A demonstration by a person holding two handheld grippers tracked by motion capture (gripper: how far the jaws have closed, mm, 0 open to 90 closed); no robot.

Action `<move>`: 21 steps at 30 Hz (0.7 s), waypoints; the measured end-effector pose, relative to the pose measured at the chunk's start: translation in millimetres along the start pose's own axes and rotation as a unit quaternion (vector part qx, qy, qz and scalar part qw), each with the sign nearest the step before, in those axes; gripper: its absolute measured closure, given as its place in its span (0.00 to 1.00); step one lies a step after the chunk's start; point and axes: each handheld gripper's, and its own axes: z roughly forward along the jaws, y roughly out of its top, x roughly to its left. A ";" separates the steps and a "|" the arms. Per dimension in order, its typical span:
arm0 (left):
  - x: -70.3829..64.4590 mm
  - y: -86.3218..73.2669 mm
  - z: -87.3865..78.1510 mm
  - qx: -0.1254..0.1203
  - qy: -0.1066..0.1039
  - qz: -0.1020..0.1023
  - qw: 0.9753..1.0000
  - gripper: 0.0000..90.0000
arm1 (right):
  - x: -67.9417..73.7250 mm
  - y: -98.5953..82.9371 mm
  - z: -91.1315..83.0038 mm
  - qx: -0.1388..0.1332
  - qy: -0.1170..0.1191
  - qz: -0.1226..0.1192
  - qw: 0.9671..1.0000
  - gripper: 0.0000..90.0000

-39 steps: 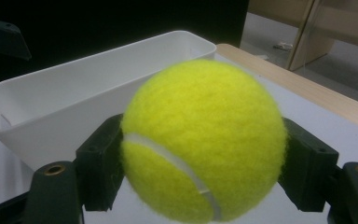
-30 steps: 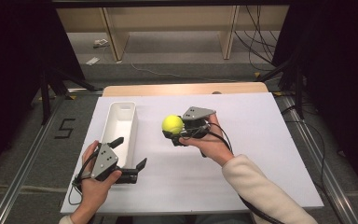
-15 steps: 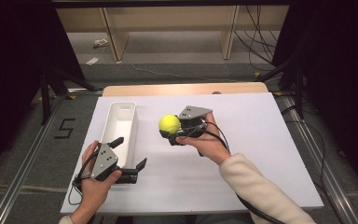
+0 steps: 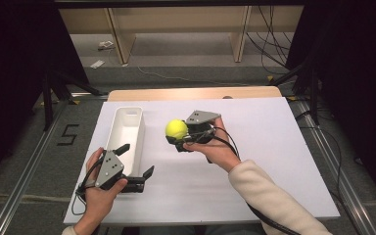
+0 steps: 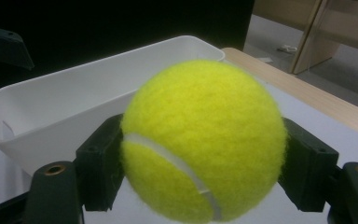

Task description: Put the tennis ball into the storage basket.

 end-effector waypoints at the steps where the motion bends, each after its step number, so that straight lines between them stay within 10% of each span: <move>1: 0.0 -0.1 0.1 0.000 0.000 0.000 1.000 0.00 | 0.2 0.2 0.3 0.000 0.000 0.000 1.000 0.30; 21: -0.4 0.1 0.0 -0.001 0.000 -0.001 1.000 0.00 | 2.7 4.5 4.9 0.001 0.003 -0.003 1.000 0.30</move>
